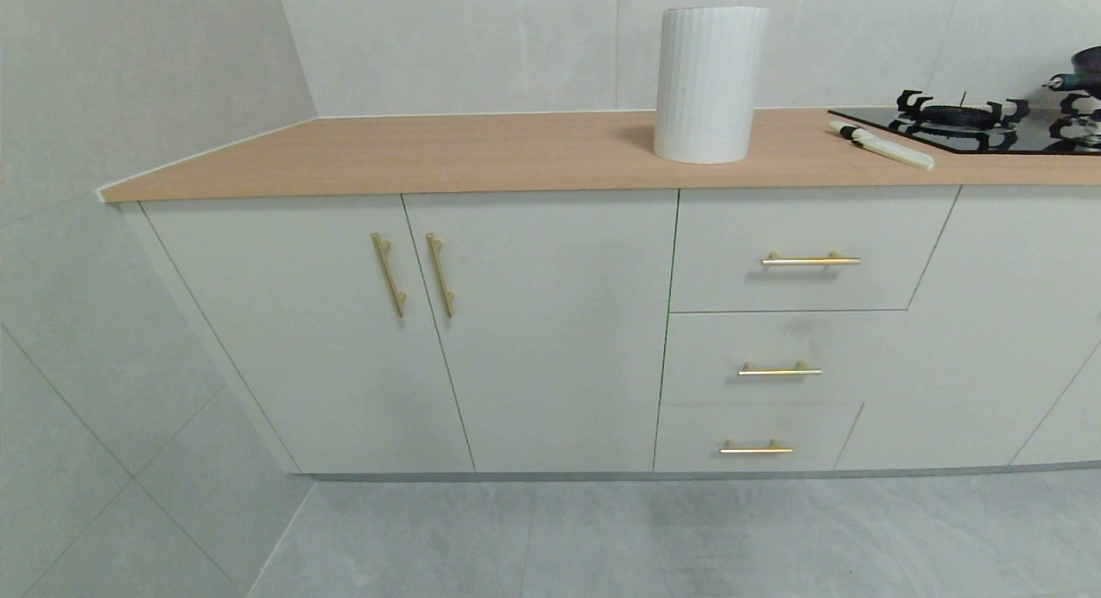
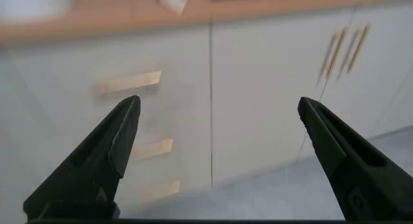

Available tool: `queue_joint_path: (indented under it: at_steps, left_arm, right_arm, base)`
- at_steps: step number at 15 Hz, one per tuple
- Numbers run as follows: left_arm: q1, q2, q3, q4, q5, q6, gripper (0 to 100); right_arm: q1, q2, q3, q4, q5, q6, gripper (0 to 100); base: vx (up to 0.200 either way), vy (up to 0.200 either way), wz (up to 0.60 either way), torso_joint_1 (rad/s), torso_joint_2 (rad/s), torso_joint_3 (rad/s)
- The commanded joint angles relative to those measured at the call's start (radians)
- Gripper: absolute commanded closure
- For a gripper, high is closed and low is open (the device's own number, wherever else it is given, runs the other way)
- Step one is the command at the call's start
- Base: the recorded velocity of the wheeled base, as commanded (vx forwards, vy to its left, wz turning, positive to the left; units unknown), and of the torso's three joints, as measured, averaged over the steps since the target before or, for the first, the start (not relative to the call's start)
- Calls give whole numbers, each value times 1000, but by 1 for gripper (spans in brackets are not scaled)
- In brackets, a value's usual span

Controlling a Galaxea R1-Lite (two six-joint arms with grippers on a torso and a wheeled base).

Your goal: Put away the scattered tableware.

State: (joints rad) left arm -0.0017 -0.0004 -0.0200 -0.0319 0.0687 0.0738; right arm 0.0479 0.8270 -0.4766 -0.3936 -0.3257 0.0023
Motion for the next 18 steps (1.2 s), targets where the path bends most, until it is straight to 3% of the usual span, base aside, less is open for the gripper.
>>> queue_joint_path:
  at_steps: [1, 5, 10, 15, 16, 18]
  left_arm:
    - [0, 0, 0, 0, 0, 0, 0]
    - [0, 0, 0, 0, 0, 0, 0]
    - [0, 0, 0, 0, 0, 1, 0]
    - [0, 0, 0, 0, 0, 0, 0]
    - [0, 0, 0, 0, 0, 0, 0]
    - [0, 0, 0, 0, 0, 0, 0]
  right_arm:
    - [1, -359, -23, 263, 74, 39, 0]
    - [0, -629, 7, 509, 67, -2, 0]
    - [-42, -825, 70, 607, 68, -13, 0]
    - [-43, -827, 181, 576, 67, 34, 0]
    - [-43, -827, 332, 486, 168, 31, 0]
    - [-43, -827, 477, 325, 294, 34, 0]
  base:
    - [0, 0, 0, 0, 0, 0]
    - [0, 0, 0, 0, 0, 0]
    - [0, 0, 0, 0, 0, 0]
    - [0, 0, 0, 0, 0, 0]
    - [0, 0, 0, 0, 0, 0]
    - [0, 0, 0, 0, 0, 0]
